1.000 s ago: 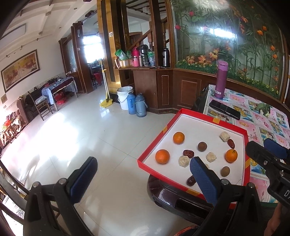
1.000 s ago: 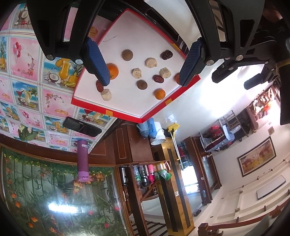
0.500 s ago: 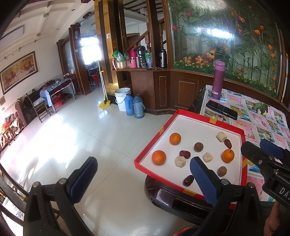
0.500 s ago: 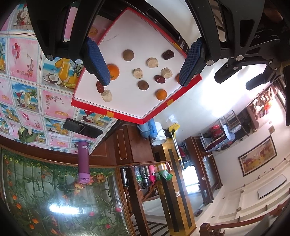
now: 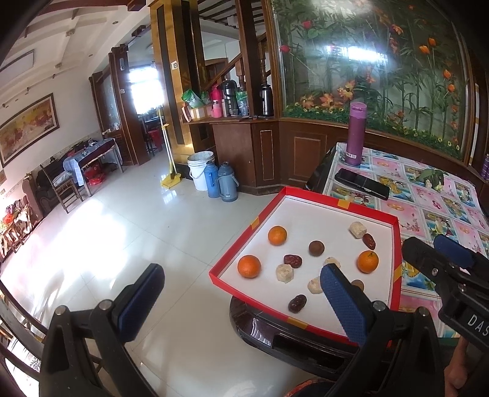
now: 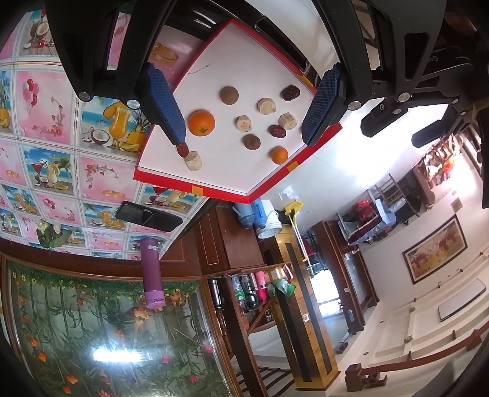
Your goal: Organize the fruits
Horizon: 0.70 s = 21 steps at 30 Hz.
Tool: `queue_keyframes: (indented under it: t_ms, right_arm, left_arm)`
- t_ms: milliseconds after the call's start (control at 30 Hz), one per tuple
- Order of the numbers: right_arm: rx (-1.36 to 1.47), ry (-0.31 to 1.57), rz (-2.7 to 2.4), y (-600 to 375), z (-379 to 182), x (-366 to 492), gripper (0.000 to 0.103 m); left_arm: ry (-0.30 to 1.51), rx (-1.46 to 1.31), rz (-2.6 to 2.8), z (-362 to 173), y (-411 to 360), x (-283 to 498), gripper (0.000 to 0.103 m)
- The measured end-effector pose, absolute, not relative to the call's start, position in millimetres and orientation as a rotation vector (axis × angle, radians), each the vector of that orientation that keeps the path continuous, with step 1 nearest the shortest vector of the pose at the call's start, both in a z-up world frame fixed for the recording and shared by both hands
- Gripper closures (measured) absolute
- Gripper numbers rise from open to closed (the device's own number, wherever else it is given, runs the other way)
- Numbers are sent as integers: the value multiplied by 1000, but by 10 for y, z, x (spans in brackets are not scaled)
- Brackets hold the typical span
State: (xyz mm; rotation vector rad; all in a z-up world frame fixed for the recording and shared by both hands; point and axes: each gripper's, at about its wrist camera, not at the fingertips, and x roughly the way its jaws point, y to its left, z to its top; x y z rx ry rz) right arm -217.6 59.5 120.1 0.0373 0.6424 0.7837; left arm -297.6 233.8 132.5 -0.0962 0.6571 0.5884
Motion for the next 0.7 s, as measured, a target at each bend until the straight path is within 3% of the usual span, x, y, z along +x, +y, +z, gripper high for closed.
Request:
queue_keyframes:
  t_ms: [700]
  right_arm:
    - [24,632,775,557,1237,-2190,25]
  left_arm:
    - [636,-87,546,1349,2285,-3004,0]
